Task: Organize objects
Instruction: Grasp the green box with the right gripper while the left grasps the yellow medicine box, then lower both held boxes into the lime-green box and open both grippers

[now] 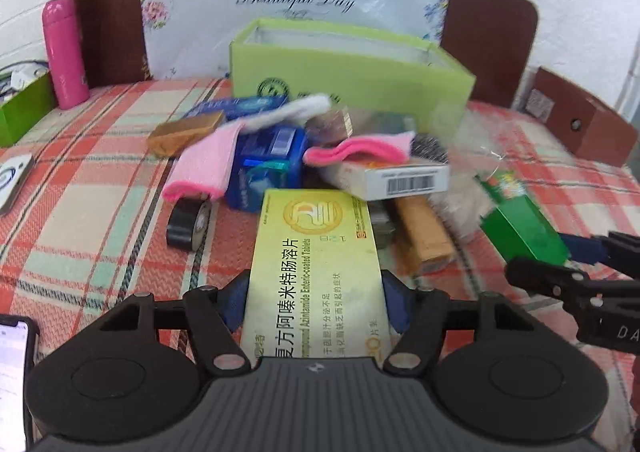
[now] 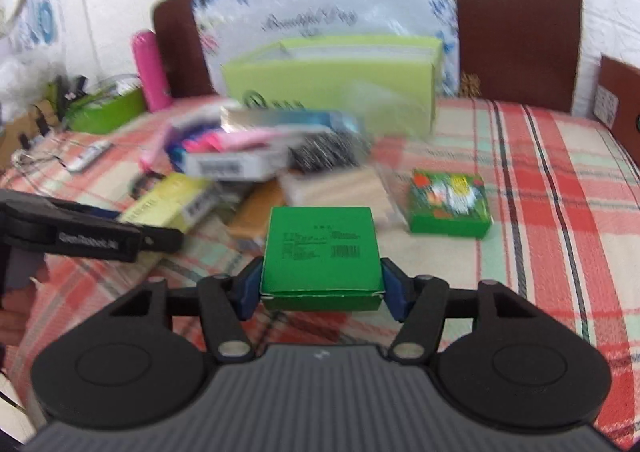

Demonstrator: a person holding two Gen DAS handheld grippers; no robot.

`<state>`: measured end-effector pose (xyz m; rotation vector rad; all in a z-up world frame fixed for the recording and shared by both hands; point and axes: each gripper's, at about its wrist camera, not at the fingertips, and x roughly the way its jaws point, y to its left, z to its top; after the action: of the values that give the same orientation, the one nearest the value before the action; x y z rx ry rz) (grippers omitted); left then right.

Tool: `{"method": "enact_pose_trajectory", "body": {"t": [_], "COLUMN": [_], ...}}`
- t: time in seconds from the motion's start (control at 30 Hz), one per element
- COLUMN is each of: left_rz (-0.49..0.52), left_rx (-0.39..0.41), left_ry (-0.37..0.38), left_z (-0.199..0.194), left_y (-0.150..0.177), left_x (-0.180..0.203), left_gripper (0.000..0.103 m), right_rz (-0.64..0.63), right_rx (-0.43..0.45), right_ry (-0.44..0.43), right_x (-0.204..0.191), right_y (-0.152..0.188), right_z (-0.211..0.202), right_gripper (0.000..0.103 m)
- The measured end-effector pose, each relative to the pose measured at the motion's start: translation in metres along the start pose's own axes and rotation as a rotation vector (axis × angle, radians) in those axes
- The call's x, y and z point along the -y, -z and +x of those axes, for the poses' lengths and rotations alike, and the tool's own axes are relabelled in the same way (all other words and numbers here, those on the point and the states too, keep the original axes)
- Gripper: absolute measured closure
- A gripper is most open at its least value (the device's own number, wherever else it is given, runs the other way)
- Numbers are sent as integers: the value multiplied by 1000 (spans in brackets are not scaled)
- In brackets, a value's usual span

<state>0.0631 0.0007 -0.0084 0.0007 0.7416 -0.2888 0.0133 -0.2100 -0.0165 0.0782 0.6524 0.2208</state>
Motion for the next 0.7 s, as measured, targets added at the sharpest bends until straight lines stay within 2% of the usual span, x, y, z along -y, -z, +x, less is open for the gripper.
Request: {"method": "enact_pose_trajectory", "body": {"t": [0.17,0.3,0.43,0.7], "left_rz": [4,-14,-21,-50], "left_rx": [100,174,235,267], "left_ry": [48,64,51,32], "left_z": [-26,-35,-34,-2], "left_y": [-22,-47,-74,-124], "left_x": [6,6,5,1], "left_gripper": [35,35,35,35], "right_rz": [-7,-2,8,22], "right_rx": [157,232,261,227], "right_ry": [-54,-29,3,73], "right_x": [-10,-7,-1,14], "right_y": [-33,-64,-93,-120], "right_z": [-27,-25,-6,57], "right_gripper": [44,44,44,44]}}
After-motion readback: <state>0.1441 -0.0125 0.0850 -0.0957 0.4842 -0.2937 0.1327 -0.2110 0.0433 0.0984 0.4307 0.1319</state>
